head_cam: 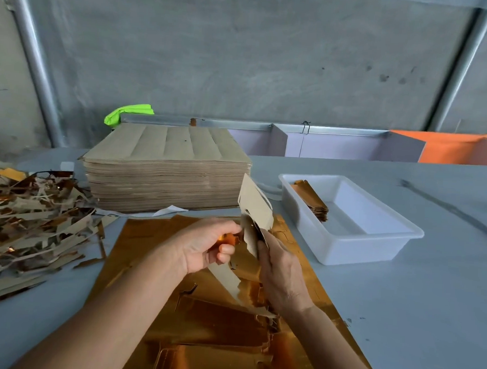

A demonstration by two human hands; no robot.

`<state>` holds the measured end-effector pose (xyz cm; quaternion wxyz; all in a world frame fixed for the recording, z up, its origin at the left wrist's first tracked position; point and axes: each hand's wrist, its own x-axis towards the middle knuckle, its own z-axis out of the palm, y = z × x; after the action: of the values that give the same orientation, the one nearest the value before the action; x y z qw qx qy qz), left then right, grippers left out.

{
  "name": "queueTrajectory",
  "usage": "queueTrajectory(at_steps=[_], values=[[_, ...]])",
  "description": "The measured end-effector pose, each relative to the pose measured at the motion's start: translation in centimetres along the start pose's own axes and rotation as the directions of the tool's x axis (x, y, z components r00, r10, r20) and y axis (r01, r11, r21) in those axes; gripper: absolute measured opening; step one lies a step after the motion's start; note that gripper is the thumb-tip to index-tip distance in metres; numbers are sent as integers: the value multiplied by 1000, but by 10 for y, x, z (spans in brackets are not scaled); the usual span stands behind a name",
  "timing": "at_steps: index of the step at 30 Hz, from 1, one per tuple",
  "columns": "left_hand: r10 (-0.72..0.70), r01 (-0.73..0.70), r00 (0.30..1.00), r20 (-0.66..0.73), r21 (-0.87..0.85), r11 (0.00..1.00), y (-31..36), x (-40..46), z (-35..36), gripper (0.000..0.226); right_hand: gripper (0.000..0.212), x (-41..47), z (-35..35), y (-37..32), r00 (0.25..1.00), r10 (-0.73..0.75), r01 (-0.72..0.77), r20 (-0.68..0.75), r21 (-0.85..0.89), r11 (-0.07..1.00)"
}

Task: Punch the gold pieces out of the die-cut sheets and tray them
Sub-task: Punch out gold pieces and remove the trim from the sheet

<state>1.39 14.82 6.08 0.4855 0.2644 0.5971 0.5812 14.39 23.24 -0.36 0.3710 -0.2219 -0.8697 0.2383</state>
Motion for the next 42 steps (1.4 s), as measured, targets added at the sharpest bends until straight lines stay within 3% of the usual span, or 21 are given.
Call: queueTrajectory(at_steps=[4, 6, 9, 11, 13, 15, 18, 21, 26, 30, 32, 36, 39, 42], values=[[-3, 3, 1000, -7, -16, 1000, 3, -3, 3, 6, 51, -7, -4, 1, 993, -73, 71, 95, 31, 997], [1, -1, 1000, 14, 16, 1000, 2, -3, 4, 4, 39, -9, -1, 4, 997, -75, 77, 32, -68, 995], [37, -37, 999, 1, 98, 995, -1, -2, 1, 10, 22, -6, 0, 5, 993, 60, -60, -104, -2, 998], [80, -67, 994, -75, 153, 986, -3, 0, -7, 15, 20, -4, -7, 10, 971, 224, -208, -87, 158, 965], [132, -72, 968, -212, 271, 960, -4, 2, -18, 13, 17, -1, -20, 17, 884, 464, -396, -59, 434, 809], [172, -60, 928, -330, 324, 944, -5, 6, -29, 12, 20, 1, -33, 24, 747, 664, -483, -13, 676, 557], [223, -16, 863, -453, 417, 909, -11, 13, -37, 11, 25, 1, -42, 28, 642, 766, -482, 37, 796, 366], [229, 10, 863, -450, 469, 883, -30, 20, -24, 9, 36, 1, -42, 25, 599, 794, -472, 99, 845, 251], [172, -73, 943, -284, 330, 941, -76, 37, 19, 18, 24, -2, -31, 17, 603, 789, -559, 120, 769, 310], [242, -139, 952, -189, 439, 888, -93, 43, 30, 28, 22, -9, -33, 18, 586, 788, -603, 188, 751, 269], [245, -115, 948, -201, 502, 857, -95, 47, 32, 36, 24, -5, -48, 22, 572, 810, -544, 125, 797, 262], [217, -21, 937, -272, 577, 816, -93, 52, 40, 38, 33, 4, -82, 21, 551, 826, -389, -119, 839, 380], [123, 51, 918, -377, 421, 906, -80, 51, 35, 35, 28, 5, -90, 16, 551, 806, -325, -215, 835, 445], [27, 56, 915, -402, 195, 979, -70, 45, 27, 35, 39, 8, -101, 12, 508, 816, -303, -277, 829, 470]])
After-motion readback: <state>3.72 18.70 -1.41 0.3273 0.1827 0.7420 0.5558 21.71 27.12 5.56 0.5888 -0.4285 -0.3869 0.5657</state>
